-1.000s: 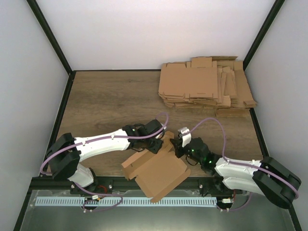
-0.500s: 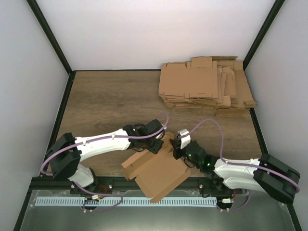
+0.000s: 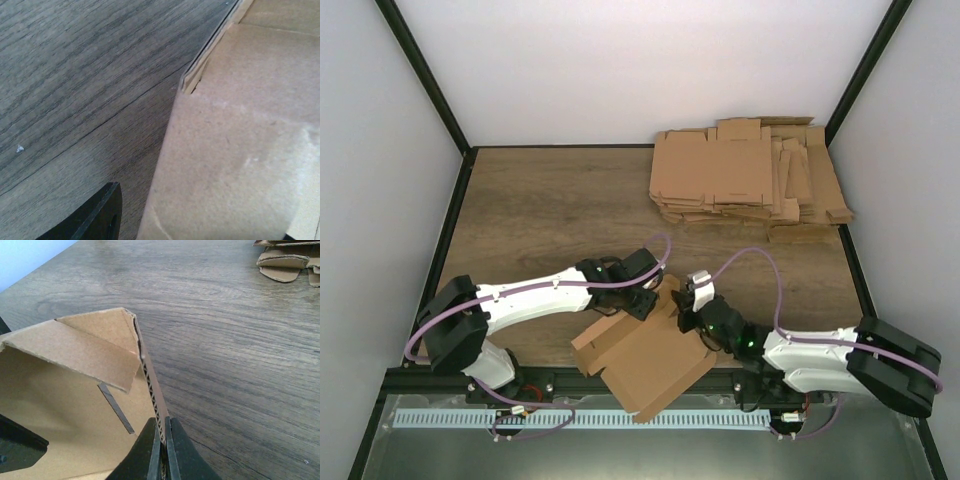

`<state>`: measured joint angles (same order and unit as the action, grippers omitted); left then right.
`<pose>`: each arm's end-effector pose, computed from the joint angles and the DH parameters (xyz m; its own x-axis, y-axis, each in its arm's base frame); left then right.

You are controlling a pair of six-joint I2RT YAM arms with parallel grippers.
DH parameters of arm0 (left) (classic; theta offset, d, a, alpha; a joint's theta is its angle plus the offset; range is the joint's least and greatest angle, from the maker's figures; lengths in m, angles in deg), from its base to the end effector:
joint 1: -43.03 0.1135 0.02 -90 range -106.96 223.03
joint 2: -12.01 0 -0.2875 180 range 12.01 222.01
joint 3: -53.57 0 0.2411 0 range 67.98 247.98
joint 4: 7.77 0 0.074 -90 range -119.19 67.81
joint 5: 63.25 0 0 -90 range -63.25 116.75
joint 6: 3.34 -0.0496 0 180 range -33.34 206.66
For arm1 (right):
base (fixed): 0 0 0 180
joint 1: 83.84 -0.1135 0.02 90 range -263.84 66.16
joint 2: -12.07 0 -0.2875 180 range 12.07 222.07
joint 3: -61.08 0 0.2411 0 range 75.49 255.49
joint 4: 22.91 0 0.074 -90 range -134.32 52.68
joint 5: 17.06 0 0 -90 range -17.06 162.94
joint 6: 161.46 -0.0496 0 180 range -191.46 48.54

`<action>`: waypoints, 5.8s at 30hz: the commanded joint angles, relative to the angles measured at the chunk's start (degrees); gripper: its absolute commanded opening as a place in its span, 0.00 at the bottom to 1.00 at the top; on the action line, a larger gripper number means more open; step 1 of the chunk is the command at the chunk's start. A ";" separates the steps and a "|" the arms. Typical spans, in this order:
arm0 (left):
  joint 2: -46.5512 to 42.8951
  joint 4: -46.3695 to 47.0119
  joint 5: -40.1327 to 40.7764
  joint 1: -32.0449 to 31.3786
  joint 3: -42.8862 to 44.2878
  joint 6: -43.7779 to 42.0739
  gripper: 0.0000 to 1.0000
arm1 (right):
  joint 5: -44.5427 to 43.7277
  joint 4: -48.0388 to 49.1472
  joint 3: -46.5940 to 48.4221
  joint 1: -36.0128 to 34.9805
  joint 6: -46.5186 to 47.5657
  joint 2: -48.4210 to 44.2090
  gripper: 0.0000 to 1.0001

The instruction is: Fold the paper box

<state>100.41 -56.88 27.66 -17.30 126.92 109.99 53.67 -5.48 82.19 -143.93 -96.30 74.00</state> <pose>0.1485 -0.2591 0.2270 -0.7518 0.5197 -0.4059 0.6182 0.7697 -0.1595 0.1030 0.1462 0.1616 -0.4599 -0.0042 -0.8879 -0.5223 0.8100 0.2667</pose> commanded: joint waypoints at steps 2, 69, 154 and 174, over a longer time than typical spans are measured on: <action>3.36 1.52 0.36 -0.31 0.23 0.75 0.48 | 5.64 -0.33 1.94 -5.17 -3.35 2.55 0.01; 7.65 -3.28 7.44 -5.88 7.97 -1.37 0.45 | 10.31 -12.61 7.34 -6.88 -15.28 5.41 0.34; 9.63 -6.25 12.86 -6.72 7.99 -12.70 0.45 | 40.01 -17.15 -1.05 23.67 -11.07 -17.10 0.53; 9.60 -6.71 12.80 -6.75 8.27 -12.44 0.45 | 58.49 -7.66 4.50 46.82 -9.90 -8.76 0.54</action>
<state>108.52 -63.81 40.83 -23.77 135.75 98.14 105.54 -19.54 83.15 -99.85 -105.59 60.12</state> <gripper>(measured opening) 0.453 0.538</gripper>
